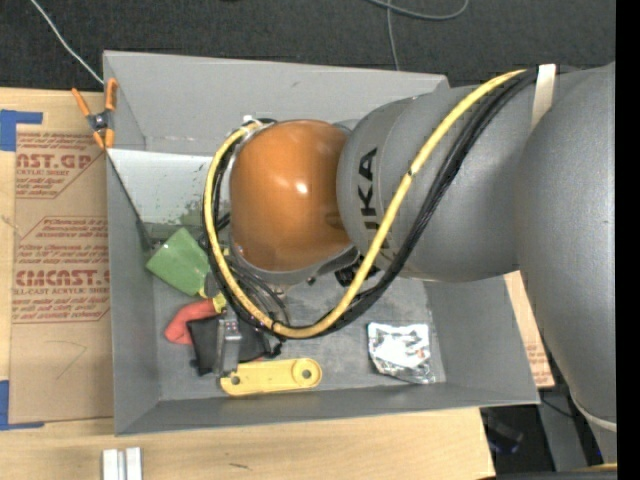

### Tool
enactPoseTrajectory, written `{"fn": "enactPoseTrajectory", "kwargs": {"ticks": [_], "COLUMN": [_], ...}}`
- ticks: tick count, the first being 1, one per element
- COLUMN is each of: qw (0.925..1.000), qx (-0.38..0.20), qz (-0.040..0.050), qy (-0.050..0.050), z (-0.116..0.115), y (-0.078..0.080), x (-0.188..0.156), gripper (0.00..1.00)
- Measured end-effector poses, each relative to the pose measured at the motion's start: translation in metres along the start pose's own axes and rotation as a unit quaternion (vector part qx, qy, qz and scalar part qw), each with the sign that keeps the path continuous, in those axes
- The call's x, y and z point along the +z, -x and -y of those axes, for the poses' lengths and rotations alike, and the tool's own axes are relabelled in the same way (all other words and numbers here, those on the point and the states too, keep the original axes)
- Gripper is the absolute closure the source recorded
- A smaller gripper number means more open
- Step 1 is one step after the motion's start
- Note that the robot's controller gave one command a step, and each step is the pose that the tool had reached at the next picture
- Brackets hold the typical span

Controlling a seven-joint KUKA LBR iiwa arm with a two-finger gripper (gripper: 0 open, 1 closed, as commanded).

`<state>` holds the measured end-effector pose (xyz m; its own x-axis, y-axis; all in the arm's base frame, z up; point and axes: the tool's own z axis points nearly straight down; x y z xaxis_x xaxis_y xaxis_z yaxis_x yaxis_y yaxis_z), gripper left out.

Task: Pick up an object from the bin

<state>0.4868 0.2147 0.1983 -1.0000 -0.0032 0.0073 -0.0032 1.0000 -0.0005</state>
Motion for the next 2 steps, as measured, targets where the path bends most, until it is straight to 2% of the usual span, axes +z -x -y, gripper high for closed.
{"fn": "enactPoseTrajectory", "kwargs": {"ticks": [1,2], "qw": [1.0,0.9983], "qx": [0.002,-0.058], "qz": [0.0039,0.0021], "qy": [0.001,0.0], "z": [0.001,0.039], "y": [0.002,0.022], "x": [-0.005,0.093], "gripper": [0.0,0.0]}}
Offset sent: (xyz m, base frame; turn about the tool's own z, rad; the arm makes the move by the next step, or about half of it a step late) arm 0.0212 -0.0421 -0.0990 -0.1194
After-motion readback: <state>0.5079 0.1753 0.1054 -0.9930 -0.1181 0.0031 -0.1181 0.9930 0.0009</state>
